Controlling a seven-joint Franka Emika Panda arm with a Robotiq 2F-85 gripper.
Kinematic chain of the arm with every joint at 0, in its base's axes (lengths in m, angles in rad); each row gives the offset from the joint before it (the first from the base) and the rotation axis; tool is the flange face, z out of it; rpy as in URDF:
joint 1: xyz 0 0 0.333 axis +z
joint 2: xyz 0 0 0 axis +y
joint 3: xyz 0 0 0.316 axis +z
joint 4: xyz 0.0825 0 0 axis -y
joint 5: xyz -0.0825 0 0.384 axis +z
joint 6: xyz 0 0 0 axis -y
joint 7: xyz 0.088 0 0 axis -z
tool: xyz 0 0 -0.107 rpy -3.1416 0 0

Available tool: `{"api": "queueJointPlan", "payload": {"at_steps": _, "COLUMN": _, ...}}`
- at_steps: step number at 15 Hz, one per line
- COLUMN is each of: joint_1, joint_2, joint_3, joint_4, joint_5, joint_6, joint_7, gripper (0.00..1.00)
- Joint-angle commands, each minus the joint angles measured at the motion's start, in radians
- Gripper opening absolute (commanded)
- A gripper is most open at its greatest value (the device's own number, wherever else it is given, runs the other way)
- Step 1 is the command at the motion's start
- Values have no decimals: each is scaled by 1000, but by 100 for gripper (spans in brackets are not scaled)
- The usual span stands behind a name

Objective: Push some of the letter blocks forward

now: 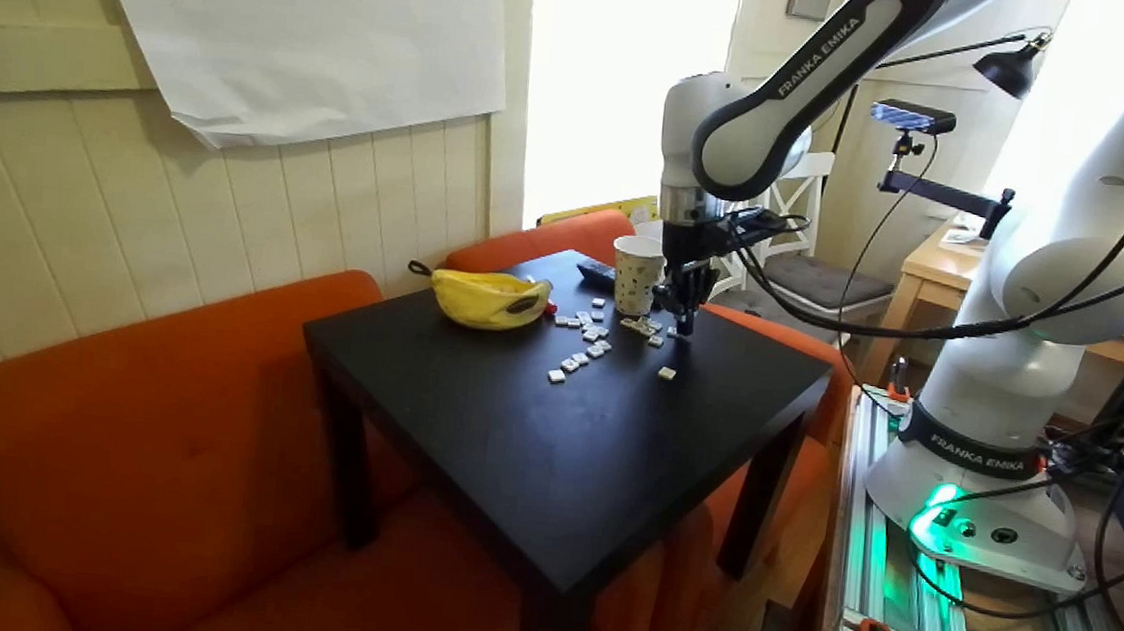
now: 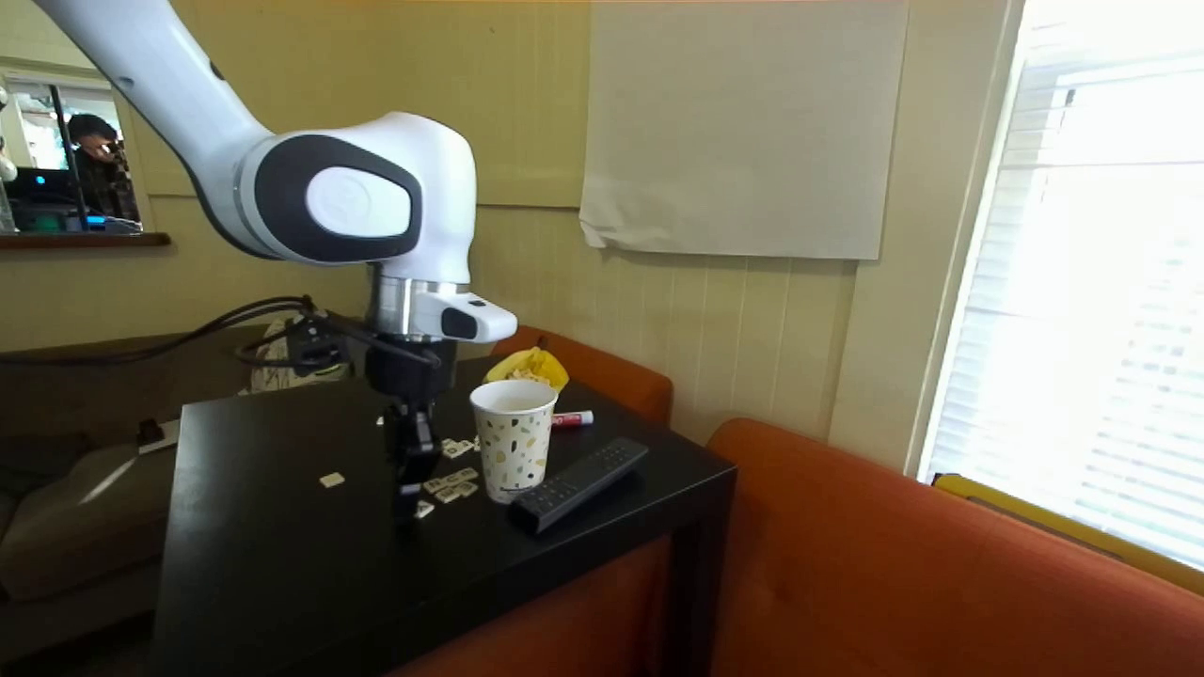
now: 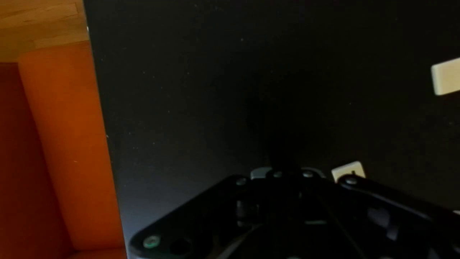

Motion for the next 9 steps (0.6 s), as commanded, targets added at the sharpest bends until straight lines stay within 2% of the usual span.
{"api": "queueJointPlan", "payload": {"at_steps": 1, "joint_1": 15, "joint_2": 35, "joint_3": -4, "joint_4": -1, "joint_5": -6, "joint_6": 72, "joint_7": -1, "gripper": 0}}
{"api": "queueJointPlan", "payload": {"at_steps": 9, "joint_1": 48, "joint_2": 80, "joint_3": 1, "joint_4": -12, "joint_5": 20, "joint_6": 250, "joint_7": -18, "gripper": 0}}
